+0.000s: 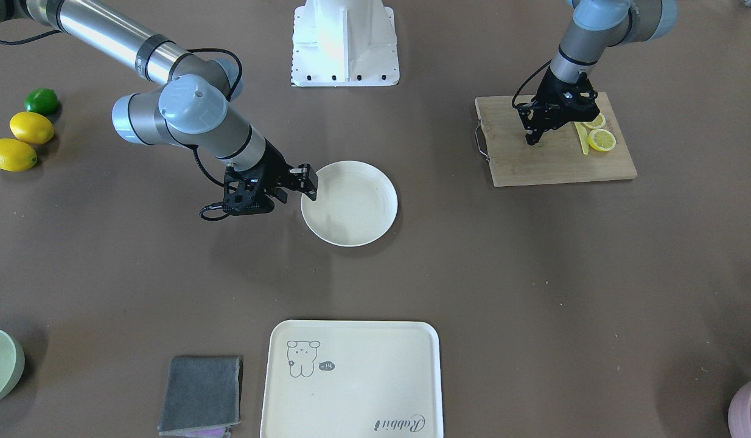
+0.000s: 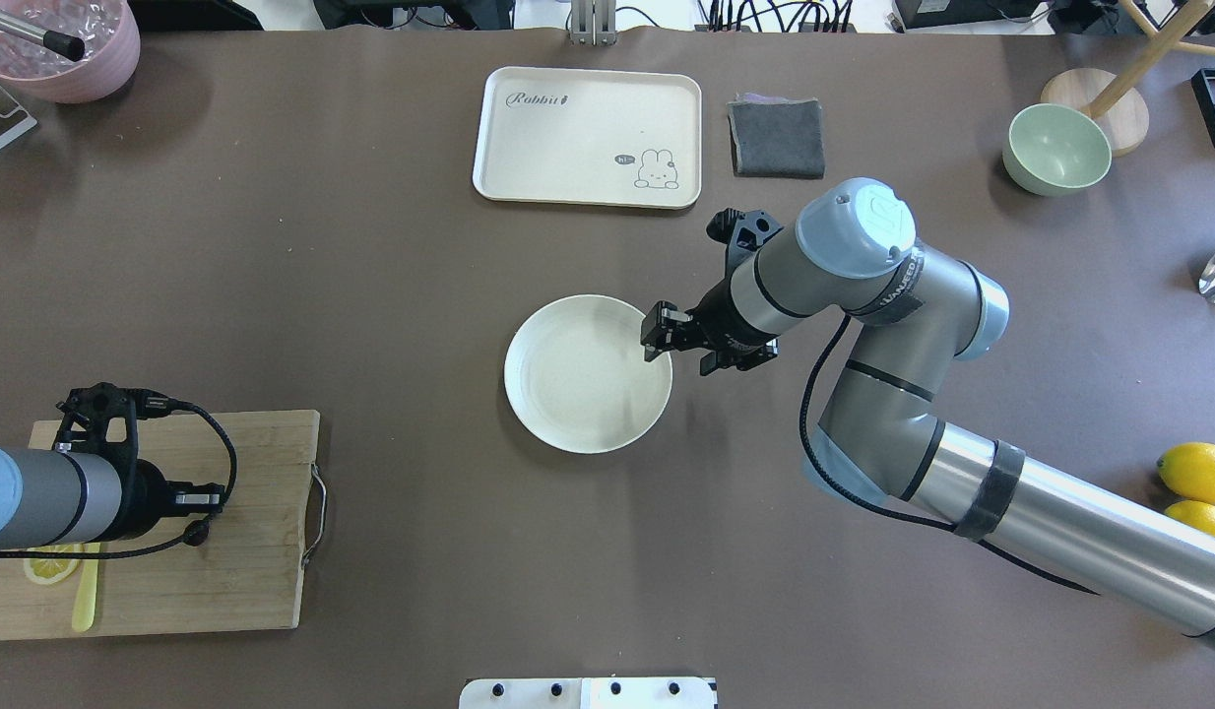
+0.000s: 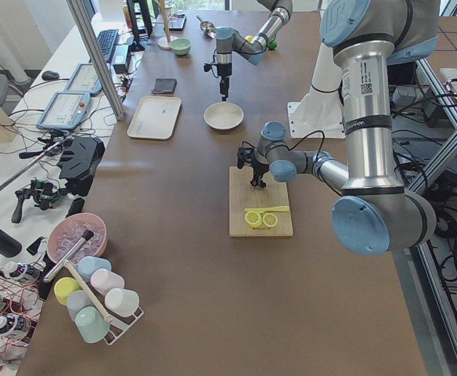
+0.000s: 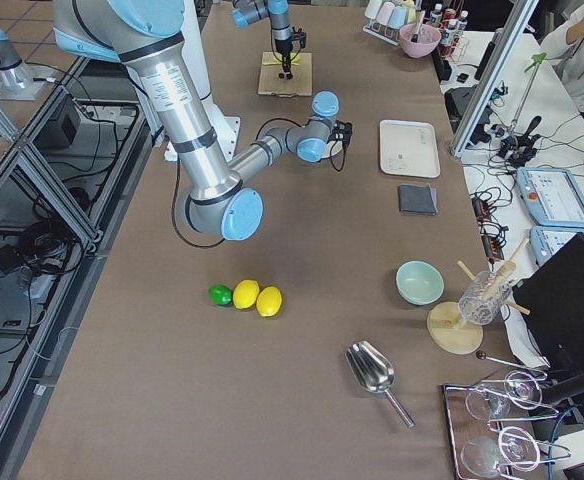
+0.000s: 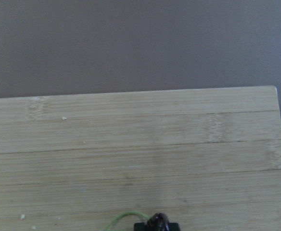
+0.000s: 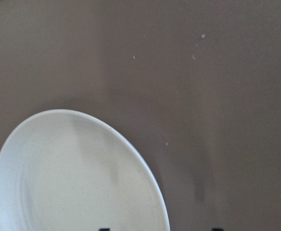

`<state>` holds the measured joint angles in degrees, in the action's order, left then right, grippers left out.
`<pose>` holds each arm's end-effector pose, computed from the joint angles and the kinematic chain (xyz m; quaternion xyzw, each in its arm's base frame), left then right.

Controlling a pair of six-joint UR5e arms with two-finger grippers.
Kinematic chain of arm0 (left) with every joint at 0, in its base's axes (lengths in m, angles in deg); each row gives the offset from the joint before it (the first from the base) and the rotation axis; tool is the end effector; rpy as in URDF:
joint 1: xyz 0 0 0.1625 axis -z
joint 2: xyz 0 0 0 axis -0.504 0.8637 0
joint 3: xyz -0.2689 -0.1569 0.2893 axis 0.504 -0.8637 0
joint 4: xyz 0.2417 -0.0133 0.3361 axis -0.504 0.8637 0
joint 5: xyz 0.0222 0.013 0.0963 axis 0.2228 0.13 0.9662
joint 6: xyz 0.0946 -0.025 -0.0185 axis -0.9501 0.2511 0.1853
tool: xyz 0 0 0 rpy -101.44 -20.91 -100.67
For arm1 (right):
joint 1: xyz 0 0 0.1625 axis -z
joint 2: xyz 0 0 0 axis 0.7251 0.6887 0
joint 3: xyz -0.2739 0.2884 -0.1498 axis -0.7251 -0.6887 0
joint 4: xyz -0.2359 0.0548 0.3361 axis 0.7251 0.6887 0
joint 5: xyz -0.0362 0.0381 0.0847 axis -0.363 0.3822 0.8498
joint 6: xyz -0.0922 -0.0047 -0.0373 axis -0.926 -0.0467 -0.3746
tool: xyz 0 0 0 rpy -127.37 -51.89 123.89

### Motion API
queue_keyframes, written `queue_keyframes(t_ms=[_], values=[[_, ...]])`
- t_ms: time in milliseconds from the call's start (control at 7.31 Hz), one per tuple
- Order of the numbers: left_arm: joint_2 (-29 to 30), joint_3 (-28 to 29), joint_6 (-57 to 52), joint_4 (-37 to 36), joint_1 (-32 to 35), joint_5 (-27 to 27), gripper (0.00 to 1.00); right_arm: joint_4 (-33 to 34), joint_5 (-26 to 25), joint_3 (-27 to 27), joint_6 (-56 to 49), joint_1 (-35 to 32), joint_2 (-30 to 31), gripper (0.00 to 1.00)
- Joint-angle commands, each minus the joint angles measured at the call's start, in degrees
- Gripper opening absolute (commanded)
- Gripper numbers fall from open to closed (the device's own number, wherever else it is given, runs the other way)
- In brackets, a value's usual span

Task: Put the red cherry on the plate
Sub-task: 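Release and withdraw the right gripper while the left gripper carries cherries toward the plate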

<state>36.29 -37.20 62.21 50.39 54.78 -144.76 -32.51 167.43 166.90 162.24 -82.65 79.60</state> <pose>0.3510 -0.2897 0.4715 0.0805 0.4102 -0.0276 0.9080 -0.5063 -0.4697 0.2929 -0.0286 -0.5458 0.0531 0.8357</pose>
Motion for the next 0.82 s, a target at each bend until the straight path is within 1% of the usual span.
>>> queue_keyframes(t_ms=[0, 137, 274, 411, 547, 684], values=[[2.6, -1.7, -0.4, -0.1, 0.5, -0.6, 0.00, -0.8, 5.8, 1.7, -0.3, -6.9, 1.6, 1.00], [7.7, -1.4, -0.5, -3.1, 0.6, -0.7, 0.00, -0.8, 11.7, 3.3, -1.4, -12.8, 3.9, 1.00], [15.8, -1.6, -0.5, -11.6, 1.0, -0.7, 0.00, -0.7, 17.3, 4.7, -5.9, -19.4, 6.7, 1.00], [27.7, -0.6, 0.0, -23.7, 1.0, -0.6, 0.00, -0.6, 21.6, 5.4, -10.4, -25.5, 9.2, 1.00], [36.6, 0.7, 0.2, -32.7, 1.0, -0.5, 0.00, -0.5, 24.8, 5.4, -14.2, -30.3, 10.9, 1.00], [41.4, 3.8, 1.2, -33.2, 0.8, -0.5, 0.00, -0.6, 25.3, 4.5, -20.4, -32.6, 14.0, 1.00]])
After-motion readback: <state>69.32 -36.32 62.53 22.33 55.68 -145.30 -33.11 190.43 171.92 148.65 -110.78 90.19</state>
